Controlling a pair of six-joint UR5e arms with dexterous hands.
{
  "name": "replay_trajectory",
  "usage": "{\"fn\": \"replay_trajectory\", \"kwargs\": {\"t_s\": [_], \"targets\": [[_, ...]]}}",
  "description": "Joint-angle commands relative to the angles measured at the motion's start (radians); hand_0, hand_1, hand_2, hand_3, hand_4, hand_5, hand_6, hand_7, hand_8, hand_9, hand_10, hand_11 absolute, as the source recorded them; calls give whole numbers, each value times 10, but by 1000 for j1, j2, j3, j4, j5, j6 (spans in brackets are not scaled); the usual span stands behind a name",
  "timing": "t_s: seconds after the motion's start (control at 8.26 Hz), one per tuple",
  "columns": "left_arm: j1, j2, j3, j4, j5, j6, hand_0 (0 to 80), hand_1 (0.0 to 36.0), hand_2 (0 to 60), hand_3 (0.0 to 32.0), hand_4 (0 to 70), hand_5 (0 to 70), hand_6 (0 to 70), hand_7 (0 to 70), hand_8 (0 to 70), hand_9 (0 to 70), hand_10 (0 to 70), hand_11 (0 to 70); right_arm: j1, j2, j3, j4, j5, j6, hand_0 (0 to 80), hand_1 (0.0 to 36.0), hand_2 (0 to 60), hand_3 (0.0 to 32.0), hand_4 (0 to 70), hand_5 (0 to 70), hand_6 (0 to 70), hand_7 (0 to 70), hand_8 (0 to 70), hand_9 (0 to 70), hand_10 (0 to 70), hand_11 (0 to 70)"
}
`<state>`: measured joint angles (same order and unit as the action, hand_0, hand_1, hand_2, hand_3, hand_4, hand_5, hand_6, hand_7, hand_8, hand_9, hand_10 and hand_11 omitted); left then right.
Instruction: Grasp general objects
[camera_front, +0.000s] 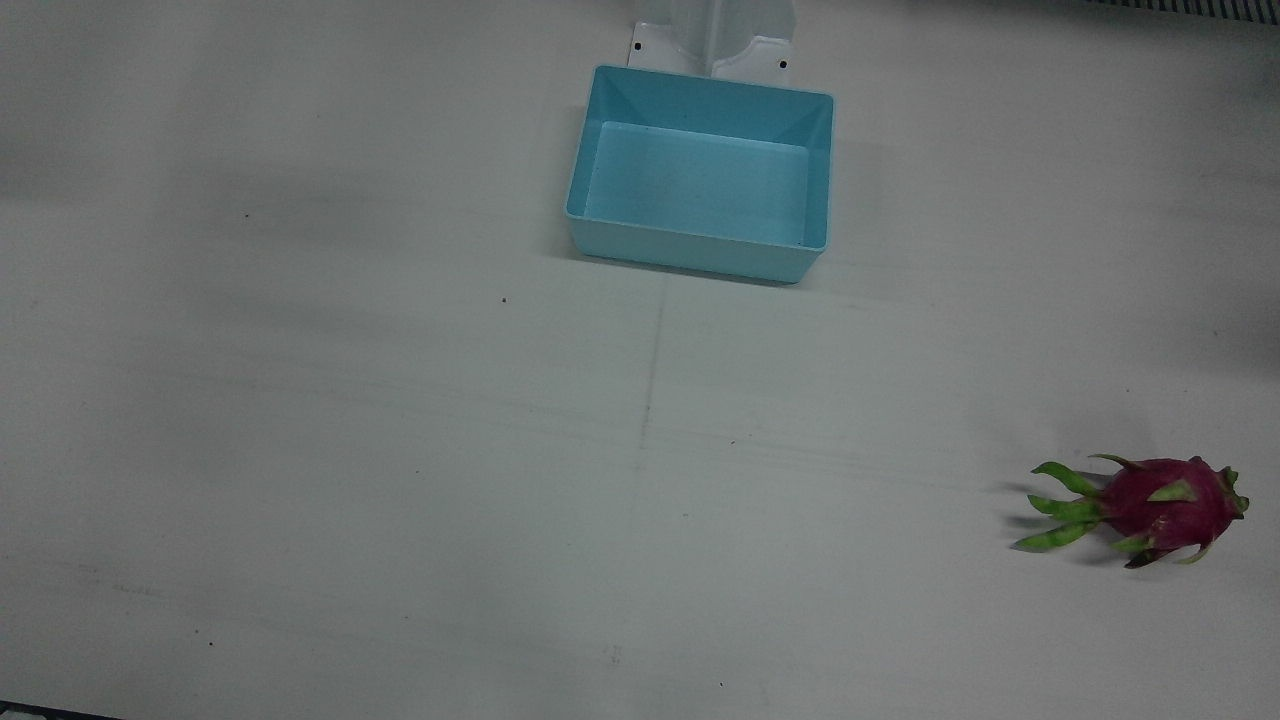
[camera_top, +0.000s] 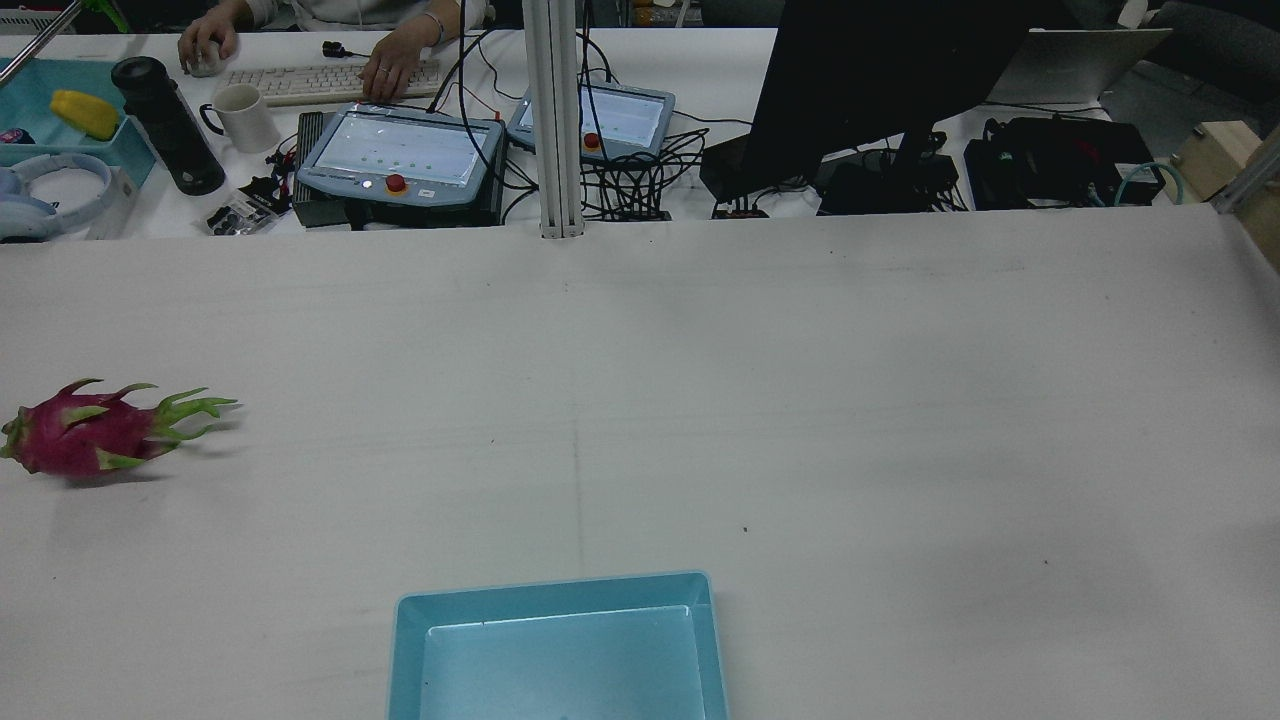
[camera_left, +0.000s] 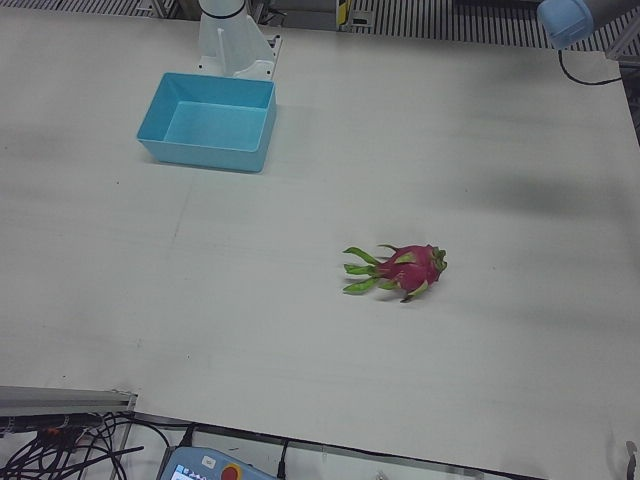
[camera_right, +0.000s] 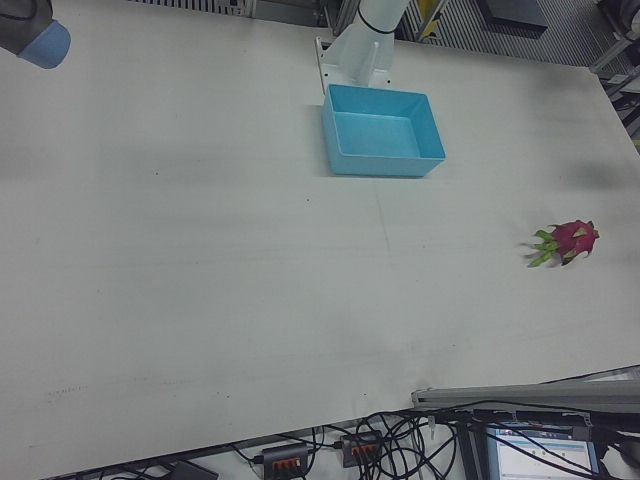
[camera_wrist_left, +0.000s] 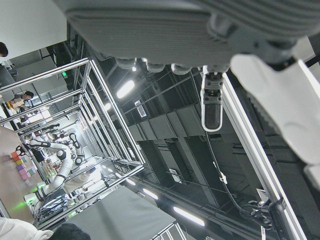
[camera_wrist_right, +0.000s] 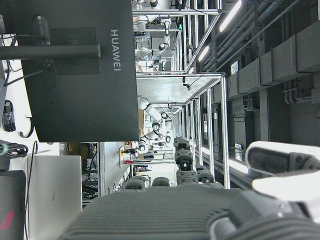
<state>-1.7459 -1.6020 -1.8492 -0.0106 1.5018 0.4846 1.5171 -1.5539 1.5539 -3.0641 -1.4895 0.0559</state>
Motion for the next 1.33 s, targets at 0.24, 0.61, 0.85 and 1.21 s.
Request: {"fn": "replay_trajectory", "kwargs": {"t_s": [0.24,0.61,0.85,1.21], "targets": [[3,-18,-76,21,9,12,542,200,34,48,41,0,0,10,0,0,0,0,0,0,0,-1,0,-1,0,0,0,0,0,0,0,0,0,0,0,0],[6,-16,-108,28,11,31,550,214,76,42,55,0,0,23,0,0,0,0,0,0,0,-1,0,-1,0,0,0,0,0,0,0,0,0,0,0,0],[26,-15,-108,17,12,34,546,210,70,38,55,0,0,23,0,0,0,0,0,0,0,-1,0,-1,0,0,0,0,0,0,0,0,0,0,0,0],[31,-18,-105,12,12,34,551,215,79,30,55,1,0,28,0,0,0,1,0,0,0,1,0,-1,0,0,0,0,0,0,0,0,0,0,0,0]]}}
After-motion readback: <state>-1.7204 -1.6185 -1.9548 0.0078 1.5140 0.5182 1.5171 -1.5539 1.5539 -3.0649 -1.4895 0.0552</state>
